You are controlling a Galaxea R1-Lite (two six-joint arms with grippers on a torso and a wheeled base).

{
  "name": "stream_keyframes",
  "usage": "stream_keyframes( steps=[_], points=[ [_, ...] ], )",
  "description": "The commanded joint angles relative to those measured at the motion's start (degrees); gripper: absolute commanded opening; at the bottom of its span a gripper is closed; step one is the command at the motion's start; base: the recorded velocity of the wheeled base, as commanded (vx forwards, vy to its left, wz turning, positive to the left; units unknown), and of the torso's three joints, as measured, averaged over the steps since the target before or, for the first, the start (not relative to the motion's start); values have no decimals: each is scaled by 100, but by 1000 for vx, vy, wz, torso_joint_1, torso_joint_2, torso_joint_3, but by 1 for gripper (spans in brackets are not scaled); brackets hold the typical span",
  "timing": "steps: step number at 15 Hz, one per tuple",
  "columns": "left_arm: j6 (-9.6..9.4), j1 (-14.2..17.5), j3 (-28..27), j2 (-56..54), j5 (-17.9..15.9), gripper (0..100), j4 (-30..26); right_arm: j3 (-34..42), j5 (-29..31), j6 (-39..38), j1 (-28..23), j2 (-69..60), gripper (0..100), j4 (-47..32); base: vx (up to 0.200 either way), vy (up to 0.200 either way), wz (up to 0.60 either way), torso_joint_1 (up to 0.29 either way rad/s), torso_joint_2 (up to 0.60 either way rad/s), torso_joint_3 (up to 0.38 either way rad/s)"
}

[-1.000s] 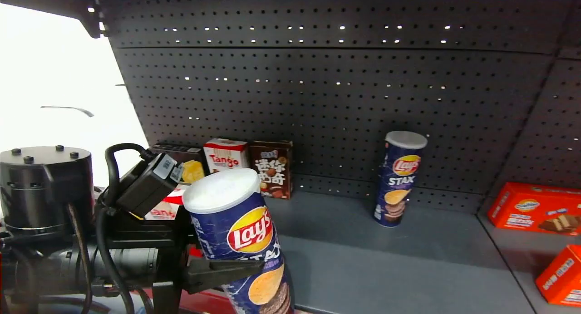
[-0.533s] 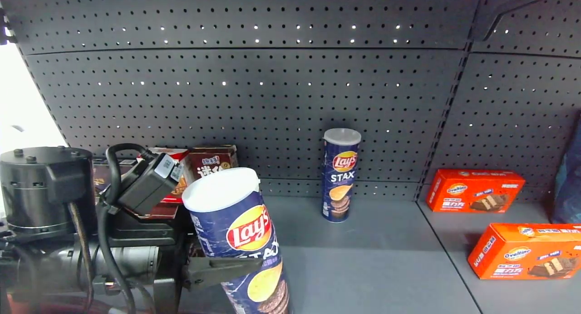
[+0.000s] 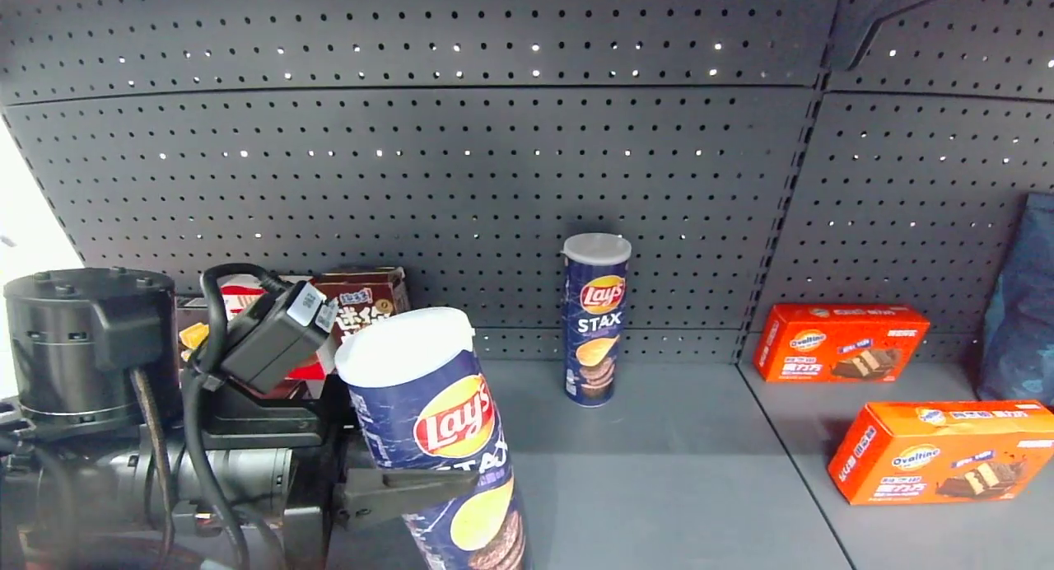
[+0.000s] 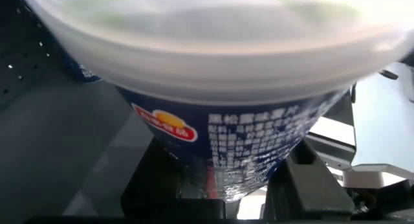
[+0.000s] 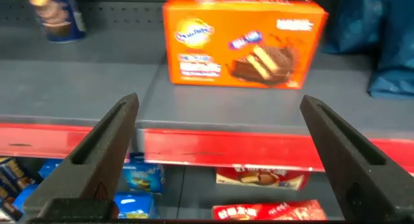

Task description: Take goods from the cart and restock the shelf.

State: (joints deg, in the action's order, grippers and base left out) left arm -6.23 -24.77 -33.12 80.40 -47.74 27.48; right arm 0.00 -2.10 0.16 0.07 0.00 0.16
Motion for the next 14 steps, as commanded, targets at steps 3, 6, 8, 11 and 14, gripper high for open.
stream_keyframes(
  steps=[3,6,8,11,14],
  points=[
    [-1,-1,-1,2,-7,0,12,0,-1,2,-7,0,100,11,0,0,0,0,0,0],
    [-1,-1,7,11,-7,0,12,0,-28,37,-7,0,100,11,0,0,0,0,0,0],
    [-1,-1,16,11,-7,0,3,-70,16,195,-78,167,100,19,0,0,0,0,0,0],
    [-10,-37,-1,134,-7,0,21,-2558,-212,-666,-16,2610,100,-60,0,0,0,0,0,0],
    [-1,-37,-45,152,-7,0,38,-2637,-696,-51,212,2795,100,-77,0,0,0,0,0,0]
  ],
)
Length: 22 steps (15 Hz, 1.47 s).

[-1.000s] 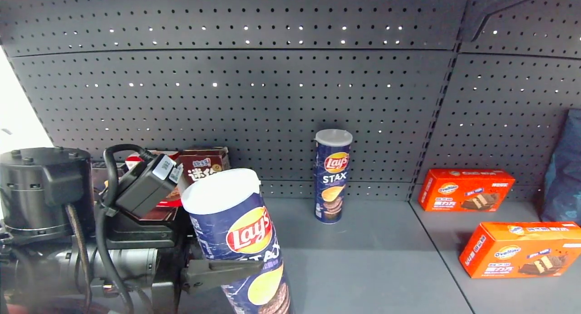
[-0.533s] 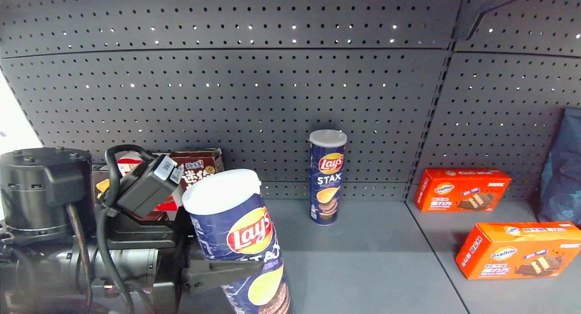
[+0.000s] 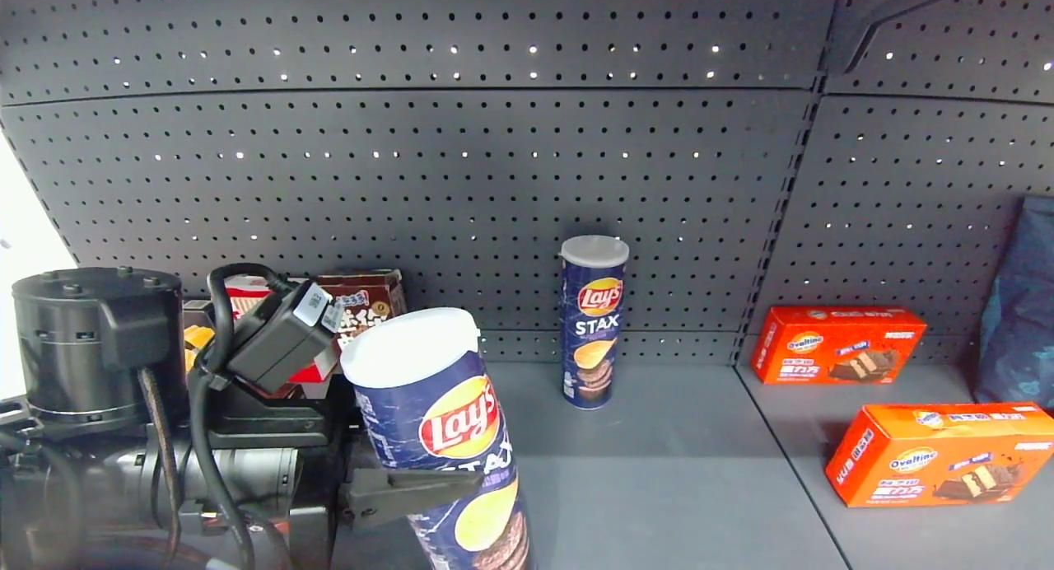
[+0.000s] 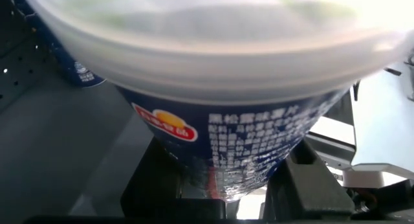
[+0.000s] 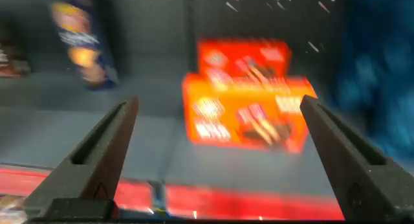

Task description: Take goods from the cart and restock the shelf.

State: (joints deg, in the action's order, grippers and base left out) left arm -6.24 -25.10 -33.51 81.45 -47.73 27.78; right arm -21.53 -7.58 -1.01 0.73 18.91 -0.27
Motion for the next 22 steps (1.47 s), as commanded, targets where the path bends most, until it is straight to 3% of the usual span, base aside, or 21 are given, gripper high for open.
stream_keyframes(
  steps=[1,4,6,10,13,15,20,22],
  points=[
    [0,-12,-6,47,18,0,8,-572,-402,92,305,1282,100,-8,0,0,0,0,0,0],
    [0,5,3,47,79,0,8,-1064,-622,374,885,2328,100,62,0,0,0,0,0,0],
    [9,23,11,38,79,0,-1,-1064,-753,646,1386,2943,100,651,0,0,0,0,0,0],
    [9,49,3,47,79,0,-1,-1284,-762,664,1843,4165,100,1213,0,0,0,0,0,0],
    [9,67,3,47,79,0,-1,-1292,-753,690,2019,4930,100,1582,0,0,0,0,0,0],
    [9,67,-6,64,88,0,-1,-1310,-745,655,2186,5457,100,2321,0,0,0,0,0,0],
    [9,67,3,100,88,0,-1,-1618,-824,708,2467,6309,100,2549,0,0,0,0,0,0],
    [9,67,3,117,79,0,-1,-1846,-824,769,2484,6766,100,2980,0,0,0,0,0,0]
  ],
)
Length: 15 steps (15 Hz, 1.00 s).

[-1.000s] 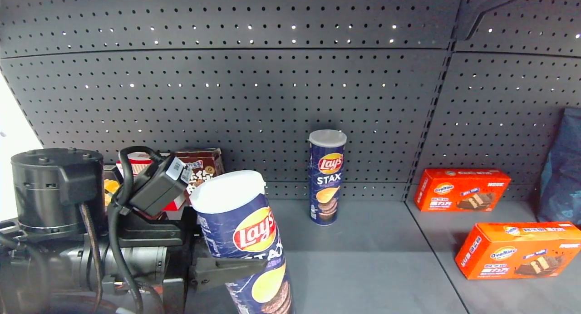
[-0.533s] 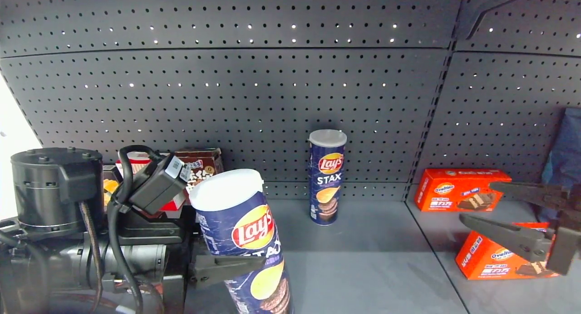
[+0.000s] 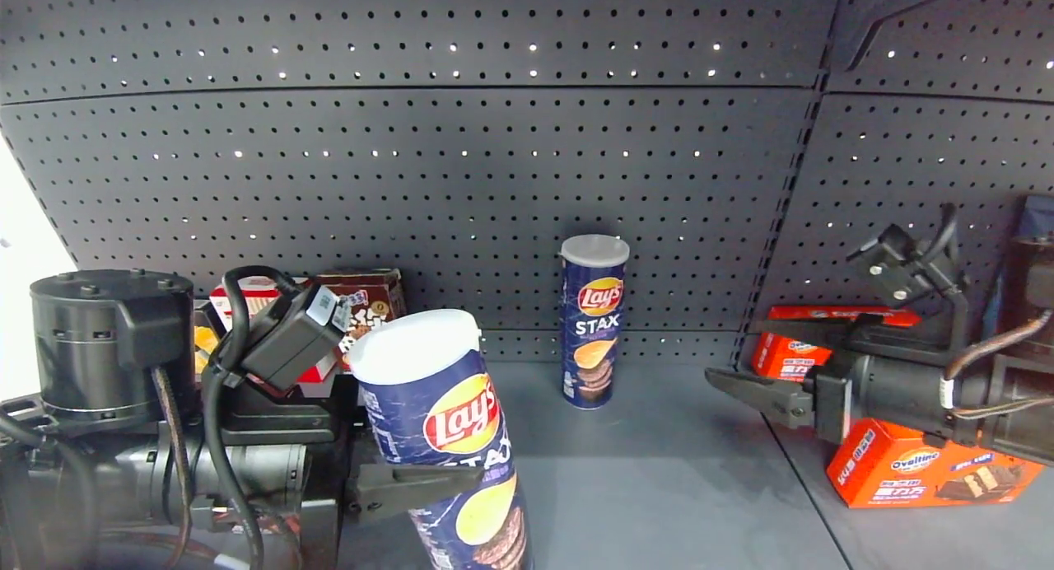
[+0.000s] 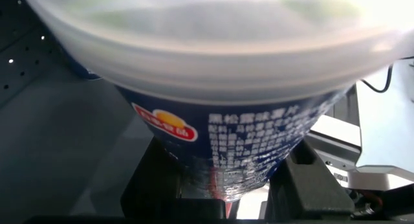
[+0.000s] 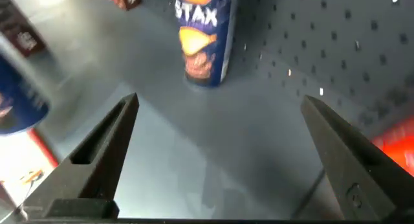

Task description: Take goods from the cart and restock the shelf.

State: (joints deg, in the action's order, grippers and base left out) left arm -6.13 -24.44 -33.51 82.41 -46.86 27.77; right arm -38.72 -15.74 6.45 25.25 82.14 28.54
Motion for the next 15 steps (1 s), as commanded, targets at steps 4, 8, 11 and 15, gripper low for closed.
stream_keyframes(
  steps=[4,8,11,15],
  points=[
    [-2,-8,-24,30,-7,0,0,-470,9,93,59,1120,100,354,0,0,0,0,0,0],
    [-2,-8,-50,30,-7,0,9,-461,-175,58,165,1999,100,1813,0,0,0,0,0,0],
    [-2,-8,-94,38,-7,0,9,-514,-325,58,253,2245,100,1883,0,0,0,0,0,0],
    [-2,1,-94,56,-7,0,9,-707,-439,58,244,2491,100,1954,0,0,0,0,0,0]
  ],
)
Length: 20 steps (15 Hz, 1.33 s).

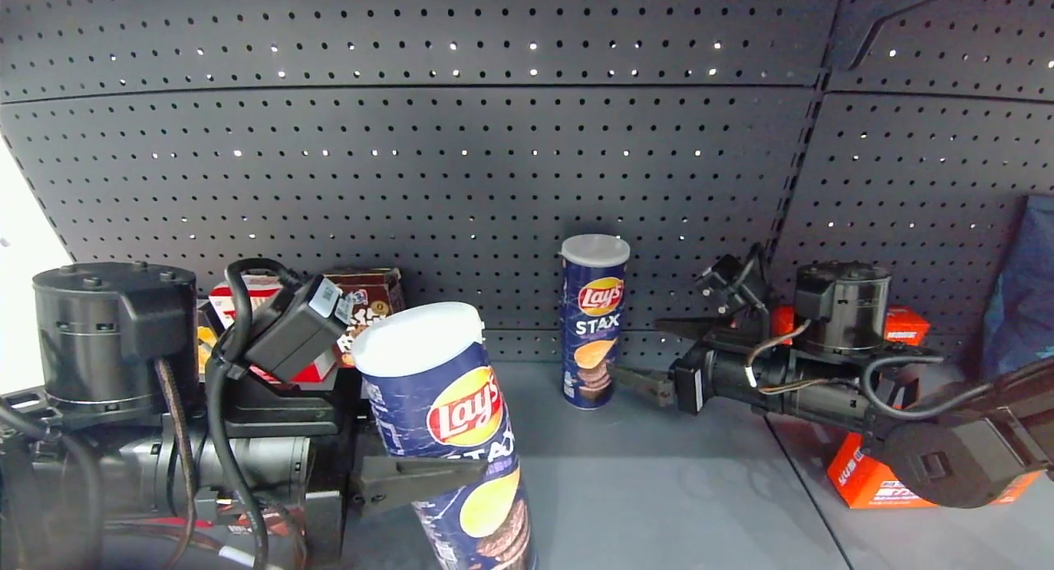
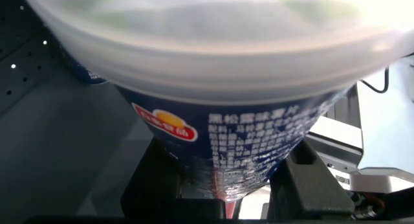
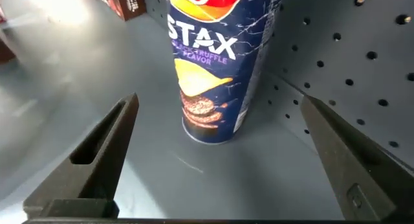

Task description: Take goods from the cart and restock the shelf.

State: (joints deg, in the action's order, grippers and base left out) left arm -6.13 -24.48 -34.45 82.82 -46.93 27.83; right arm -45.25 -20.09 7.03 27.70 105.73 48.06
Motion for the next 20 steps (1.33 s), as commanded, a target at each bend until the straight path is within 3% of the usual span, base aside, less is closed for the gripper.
stream_keyframes(
  steps=[1,20],
  points=[
    [-2,5,0,41,0,0,3,-133,-4,0,-1,220,100,11,0,0,0,0,0,0],
    [-11,128,9,190,0,0,12,-933,-4,0,166,1574,100,468,0,0,0,0,0,0]
  ],
)
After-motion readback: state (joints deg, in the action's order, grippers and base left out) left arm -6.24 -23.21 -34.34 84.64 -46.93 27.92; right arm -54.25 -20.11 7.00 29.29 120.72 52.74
